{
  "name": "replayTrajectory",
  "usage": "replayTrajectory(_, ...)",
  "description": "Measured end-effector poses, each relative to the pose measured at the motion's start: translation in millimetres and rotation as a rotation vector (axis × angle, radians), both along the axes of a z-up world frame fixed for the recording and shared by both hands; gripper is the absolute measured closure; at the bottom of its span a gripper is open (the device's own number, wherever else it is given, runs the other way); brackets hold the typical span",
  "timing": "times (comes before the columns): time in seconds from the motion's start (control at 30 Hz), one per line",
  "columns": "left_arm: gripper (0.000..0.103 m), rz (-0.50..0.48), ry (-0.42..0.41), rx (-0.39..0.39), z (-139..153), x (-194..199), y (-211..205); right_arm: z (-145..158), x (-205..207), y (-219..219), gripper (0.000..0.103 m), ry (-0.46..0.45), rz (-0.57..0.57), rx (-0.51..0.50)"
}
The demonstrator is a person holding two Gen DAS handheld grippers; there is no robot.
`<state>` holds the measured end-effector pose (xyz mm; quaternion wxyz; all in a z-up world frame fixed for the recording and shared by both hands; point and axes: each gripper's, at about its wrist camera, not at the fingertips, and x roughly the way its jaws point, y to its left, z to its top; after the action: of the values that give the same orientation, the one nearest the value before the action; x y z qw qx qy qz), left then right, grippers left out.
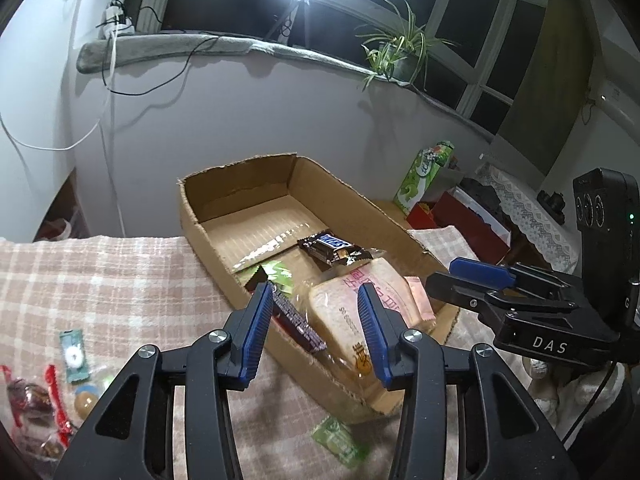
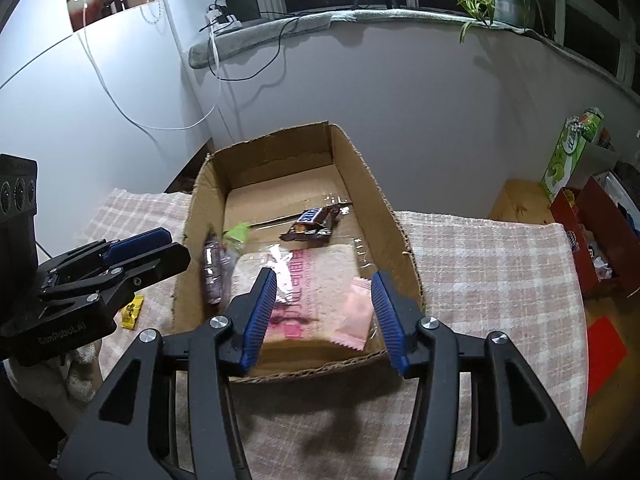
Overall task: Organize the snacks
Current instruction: 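Open both tools over the box to drop the chocolate bar and pink candy, then grasp the clear bag of dark snacks with the left tool while the right tool approaches the green candy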
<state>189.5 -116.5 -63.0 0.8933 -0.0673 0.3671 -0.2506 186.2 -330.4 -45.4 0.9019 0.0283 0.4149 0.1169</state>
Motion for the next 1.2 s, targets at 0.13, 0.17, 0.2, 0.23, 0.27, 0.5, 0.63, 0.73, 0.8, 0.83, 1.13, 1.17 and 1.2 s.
replayTrajectory(0.13, 0.06, 0.016, -0.006, -0.009, 6.4, -10.5, 10.0, 7.0, -9.8, 7.5, 0.051, -0.01, 0.01, 0.004)
replayTrajectory(0.17, 0.06, 0.017, -0.009, -0.011, 8.1, -13.5, 13.0, 8.3, -12.7, 8.9, 0.051, -0.012, 0.012, 0.006)
replayTrajectory(0.2, 0.06, 0.018, -0.01, -0.011, 9.5, -15.6, 15.3, 10.1, -16.5, 10.8, 0.051, -0.015, 0.015, 0.009)
replayTrajectory(0.23, 0.06, 0.022, -0.014, -0.013, 11.5, -19.5, 19.0, 11.7, -20.4, 12.8, 0.051, -0.017, 0.019, 0.011)
replayTrajectory(0.27, 0.06, 0.027, -0.016, -0.016, 13.4, -23.4, 23.1, 12.7, -24.5, 14.3, 0.051, -0.02, 0.022, 0.013)
replayTrajectory(0.5, 0.06, 0.066, -0.022, -0.029, 17.3, -48.6, 51.6, 12.2, -57.8, 23.4, 0.051, -0.013, 0.041, 0.055)
replayTrajectory(0.63, 0.06, 0.095, -0.012, -0.035, 13.9, -63.4, 72.3, 1.8, -78.9, 32.9, 0.052, 0.011, 0.062, 0.079)
replayTrajectory(0.73, 0.06, 0.128, -0.01, -0.026, 11.0, -76.7, 91.8, -11.1, -89.1, 44.2, 0.051, 0.046, 0.084, 0.085)
replayTrajectory(0.8, 0.06, 0.152, -0.006, -0.022, 8.6, -85.5, 105.8, -21.3, -91.7, 51.4, 0.052, 0.071, 0.095, 0.081)
replayTrajectory(0.83, 0.06, 0.168, 0.002, -0.02, 5.9, -90.4, 115.0, -25.3, -92.1, 53.9, 0.052, 0.081, 0.098, 0.081)
replayTrajectory(1.13, 0.06, 0.301, 0.076, -0.013, -20.6, -110.2, 176.8, -62.1, -82.8, 73.6, 0.056, 0.161, 0.101, 0.077)
replayTrajectory(1.17, 0.06, 0.314, 0.084, -0.013, -23.6, -110.0, 181.8, -64.0, -82.0, 74.2, 0.056, 0.165, 0.099, 0.077)
replayTrajectory(1.2, 0.06, 0.328, 0.09, -0.01, -26.4, -109.2, 186.1, -66.0, -81.2, 75.1, 0.056, 0.17, 0.097, 0.075)
